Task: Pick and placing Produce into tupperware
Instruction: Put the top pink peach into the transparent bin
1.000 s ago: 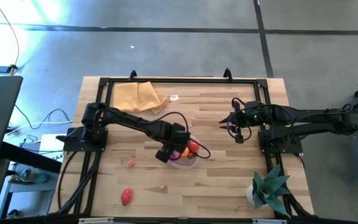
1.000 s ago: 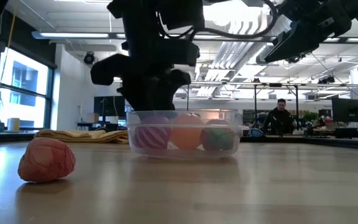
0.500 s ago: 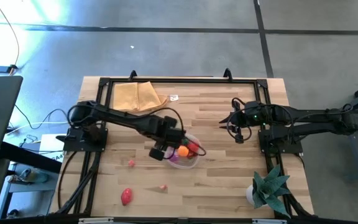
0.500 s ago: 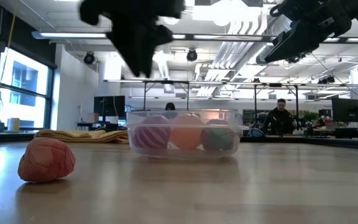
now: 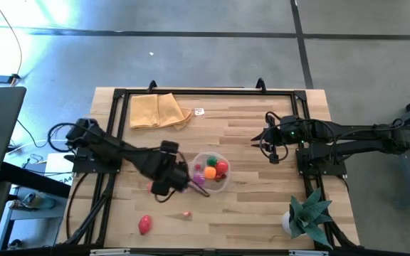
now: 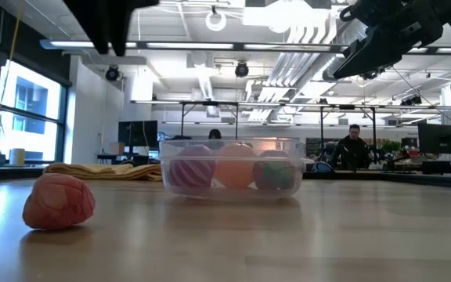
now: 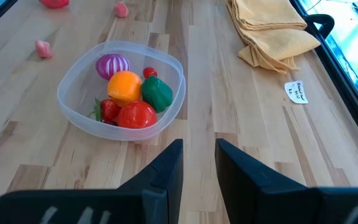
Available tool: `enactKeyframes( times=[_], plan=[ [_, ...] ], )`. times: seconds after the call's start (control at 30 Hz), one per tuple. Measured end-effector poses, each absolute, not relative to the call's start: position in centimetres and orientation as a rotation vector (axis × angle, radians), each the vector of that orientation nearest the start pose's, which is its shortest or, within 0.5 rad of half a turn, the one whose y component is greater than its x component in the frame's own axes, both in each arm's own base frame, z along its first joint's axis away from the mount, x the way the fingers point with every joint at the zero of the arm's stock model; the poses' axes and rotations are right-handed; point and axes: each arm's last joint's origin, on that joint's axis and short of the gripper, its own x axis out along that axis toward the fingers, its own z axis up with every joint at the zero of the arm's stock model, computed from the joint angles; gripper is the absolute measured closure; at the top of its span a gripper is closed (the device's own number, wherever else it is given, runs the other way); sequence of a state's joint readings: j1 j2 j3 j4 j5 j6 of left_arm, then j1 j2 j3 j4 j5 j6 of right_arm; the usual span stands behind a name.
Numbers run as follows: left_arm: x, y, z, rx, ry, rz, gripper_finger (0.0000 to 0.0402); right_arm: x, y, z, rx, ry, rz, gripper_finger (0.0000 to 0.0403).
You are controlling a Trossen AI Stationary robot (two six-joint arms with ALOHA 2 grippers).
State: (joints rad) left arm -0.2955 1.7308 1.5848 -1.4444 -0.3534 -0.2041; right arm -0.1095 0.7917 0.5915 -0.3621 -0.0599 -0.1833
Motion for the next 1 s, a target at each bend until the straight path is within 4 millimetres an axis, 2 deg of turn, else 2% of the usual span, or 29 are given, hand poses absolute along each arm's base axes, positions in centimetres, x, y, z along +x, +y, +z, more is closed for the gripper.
enactKeyframes(
  times=[0.13,0.27,0.47,0.6,1.0],
  plan=[
    [27.6,-8.9,28.7,0.308,1.483,0.271,0.0269,16.7,-1.7,25.0,-0.131,0.563,0.003,0.032],
    [24.7,-8.6,26.2,0.187,1.484,0.324,0.0269,16.7,-1.7,25.0,-0.131,0.563,0.003,0.032],
    [22.3,-8.1,22.7,-0.078,1.348,0.153,0.0269,16.8,-1.7,25.0,-0.131,0.562,0.003,0.032],
    [20.7,-7.7,21.2,-0.192,1.366,0.177,0.0269,16.8,-1.7,25.0,-0.131,0.562,0.003,0.032],
    [20.0,-7.6,18.1,-0.277,1.402,0.174,0.0269,16.8,-1.7,25.0,-0.131,0.562,0.003,0.032]
  ],
)
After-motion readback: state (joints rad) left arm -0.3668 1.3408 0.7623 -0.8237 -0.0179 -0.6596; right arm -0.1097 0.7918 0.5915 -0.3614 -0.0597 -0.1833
